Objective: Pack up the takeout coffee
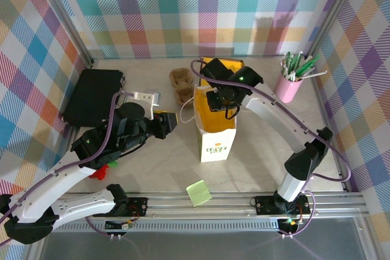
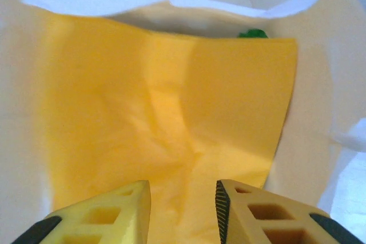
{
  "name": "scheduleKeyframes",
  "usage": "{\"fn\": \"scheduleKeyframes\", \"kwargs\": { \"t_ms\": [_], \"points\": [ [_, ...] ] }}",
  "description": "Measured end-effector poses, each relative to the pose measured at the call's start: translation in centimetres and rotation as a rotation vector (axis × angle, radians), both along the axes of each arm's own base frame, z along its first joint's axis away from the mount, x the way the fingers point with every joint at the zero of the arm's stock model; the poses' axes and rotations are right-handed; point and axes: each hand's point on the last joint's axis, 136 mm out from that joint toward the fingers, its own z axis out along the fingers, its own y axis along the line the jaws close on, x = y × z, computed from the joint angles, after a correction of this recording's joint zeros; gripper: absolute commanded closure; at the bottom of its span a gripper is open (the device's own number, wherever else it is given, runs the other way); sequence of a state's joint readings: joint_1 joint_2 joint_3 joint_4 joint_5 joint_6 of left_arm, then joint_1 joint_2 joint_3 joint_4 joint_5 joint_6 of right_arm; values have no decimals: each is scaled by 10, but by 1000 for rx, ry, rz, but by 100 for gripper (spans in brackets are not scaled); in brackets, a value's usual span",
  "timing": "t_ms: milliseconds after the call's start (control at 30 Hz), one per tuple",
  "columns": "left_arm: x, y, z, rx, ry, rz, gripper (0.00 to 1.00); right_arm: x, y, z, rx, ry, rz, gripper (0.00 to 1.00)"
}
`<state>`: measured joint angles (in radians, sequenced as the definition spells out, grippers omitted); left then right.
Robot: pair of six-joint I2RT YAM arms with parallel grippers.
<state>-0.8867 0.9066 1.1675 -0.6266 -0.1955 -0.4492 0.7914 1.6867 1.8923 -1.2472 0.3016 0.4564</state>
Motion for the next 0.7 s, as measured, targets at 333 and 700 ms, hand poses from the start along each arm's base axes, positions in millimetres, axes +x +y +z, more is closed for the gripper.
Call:
{"fn": "scheduleKeyframes", "kwargs": {
  "t_ms": [333, 700],
  "points": [
    [0, 2, 2, -3, -7, 7, 58, -8, 34, 22, 235, -19, 82, 56],
    [18, 26, 7, 89, -102, 143, 44, -30, 5, 116, 390, -278, 155, 32]
  ]
}}
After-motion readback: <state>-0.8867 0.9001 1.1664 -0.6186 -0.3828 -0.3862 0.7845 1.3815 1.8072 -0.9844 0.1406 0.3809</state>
